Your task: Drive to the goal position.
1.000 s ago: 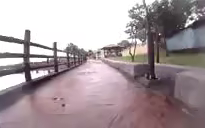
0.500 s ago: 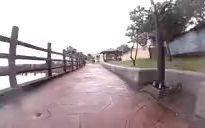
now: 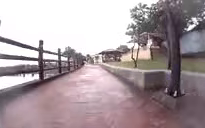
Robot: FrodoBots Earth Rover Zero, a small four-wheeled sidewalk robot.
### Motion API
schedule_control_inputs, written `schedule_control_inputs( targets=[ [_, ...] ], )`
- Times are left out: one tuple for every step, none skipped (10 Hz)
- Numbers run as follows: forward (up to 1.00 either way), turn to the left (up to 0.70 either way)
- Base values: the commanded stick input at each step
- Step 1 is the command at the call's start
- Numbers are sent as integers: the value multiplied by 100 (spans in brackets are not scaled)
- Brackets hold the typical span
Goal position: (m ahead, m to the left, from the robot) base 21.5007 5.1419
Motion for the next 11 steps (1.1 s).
schedule_control_inputs(
  targets=[
    [100,-1],
    [100,-1],
    [100,-1],
    [100,-1],
    [100,6],
    [100,39],
    [100,39],
    [100,27],
    [100,15],
    [100,2],
    [100,7]
  ],
)
